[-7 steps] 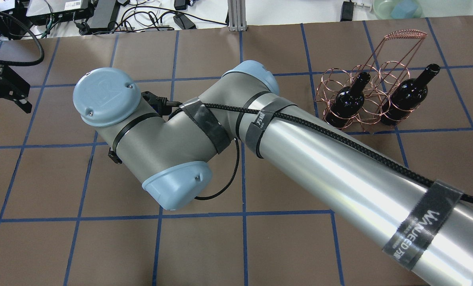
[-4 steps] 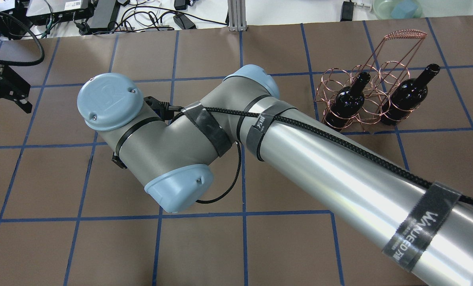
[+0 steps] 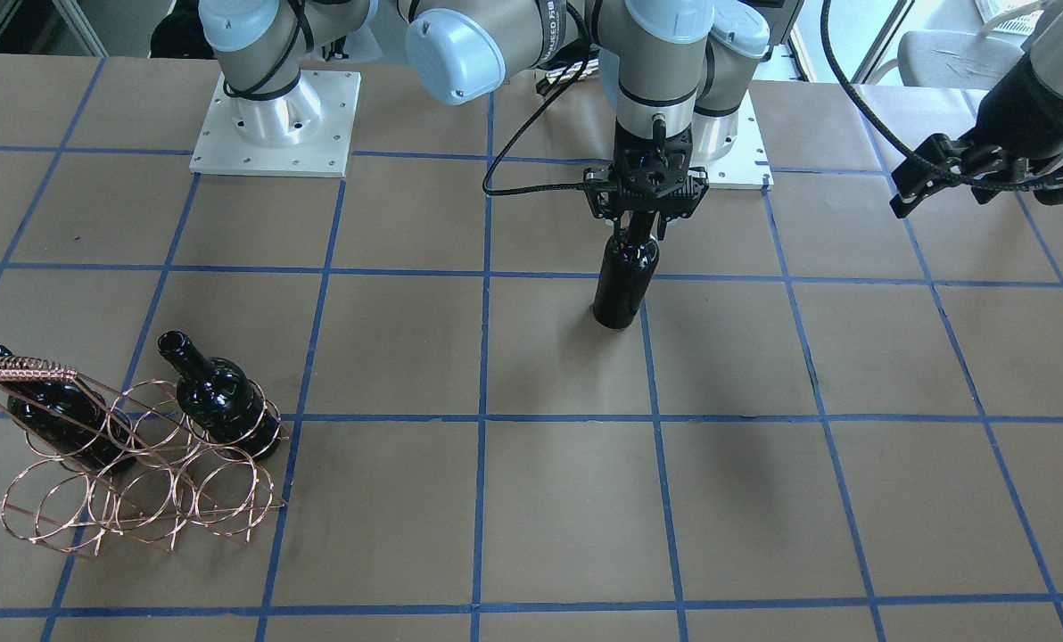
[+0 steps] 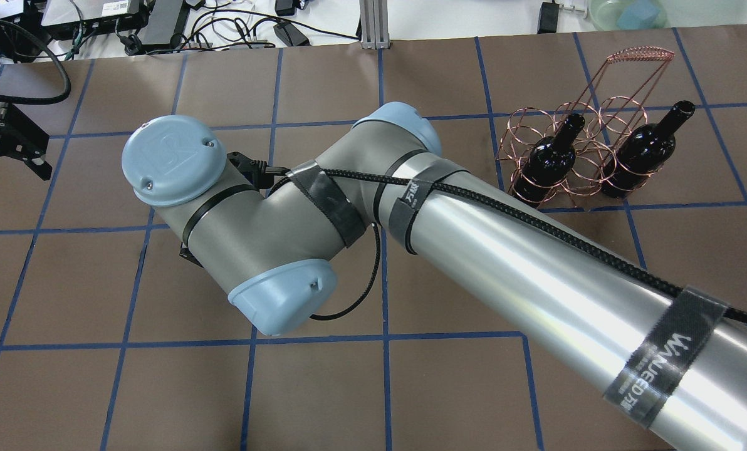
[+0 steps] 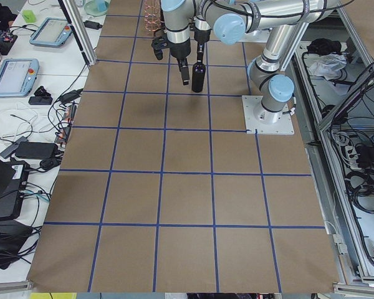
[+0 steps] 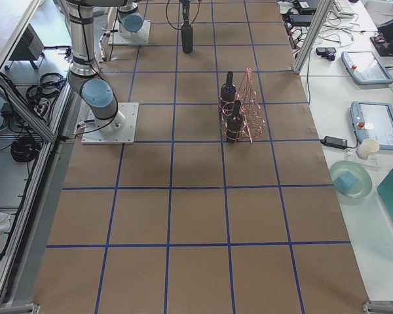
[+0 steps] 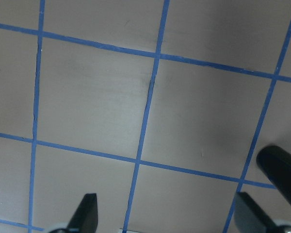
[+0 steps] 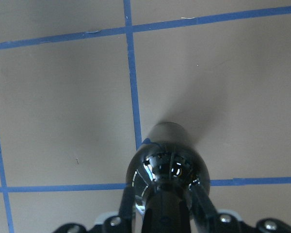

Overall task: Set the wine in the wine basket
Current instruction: 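Close the right gripper around the bottle neck, then lift the bottle with the right gripper and carry it to the copper rack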

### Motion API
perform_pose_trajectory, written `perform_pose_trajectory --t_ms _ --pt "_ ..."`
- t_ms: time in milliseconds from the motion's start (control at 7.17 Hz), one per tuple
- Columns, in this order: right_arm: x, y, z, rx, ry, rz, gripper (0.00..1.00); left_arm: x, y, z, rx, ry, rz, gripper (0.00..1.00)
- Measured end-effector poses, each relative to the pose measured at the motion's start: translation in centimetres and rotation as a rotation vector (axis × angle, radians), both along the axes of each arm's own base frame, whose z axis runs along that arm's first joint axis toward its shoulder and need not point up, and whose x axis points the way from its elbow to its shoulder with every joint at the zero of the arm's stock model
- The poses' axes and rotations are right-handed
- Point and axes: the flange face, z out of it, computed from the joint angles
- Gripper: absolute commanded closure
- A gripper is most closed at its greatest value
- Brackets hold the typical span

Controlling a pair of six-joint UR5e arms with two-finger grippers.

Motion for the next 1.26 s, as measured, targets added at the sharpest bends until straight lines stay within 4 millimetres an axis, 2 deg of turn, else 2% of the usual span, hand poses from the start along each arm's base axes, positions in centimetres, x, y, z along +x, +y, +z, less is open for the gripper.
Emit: perform_pose_trajectory --t_ms 279,558,698,977,1256 --pt "0.1 0.0 0.0 0.013 -0.015 -0.001 0.56 -0.2 0.0 0.0 -0.007 0.017 0.001 0.00" --pt "0.2 0.1 -0.2 0.021 -0.017 -0.002 0.86 -0.5 -0.1 0.1 -0.009 0.020 -0.016 0.00" --pt "0.2 0.2 -0.2 0.029 -0.021 -0.002 0.93 -0.7 -0.1 0.1 -0.011 0.021 -0.026 0.00" --pt "0.3 0.2 0.1 0.039 -0.036 -0.005 0.96 -1.3 0.0 0.4 -0.016 0.018 -0.041 0.00" --pt "-0.6 -0.7 1.0 0.035 -0.043 -0.020 1.00 -1.7 0.1 0.7 -0.020 0.014 -0.053 0.00"
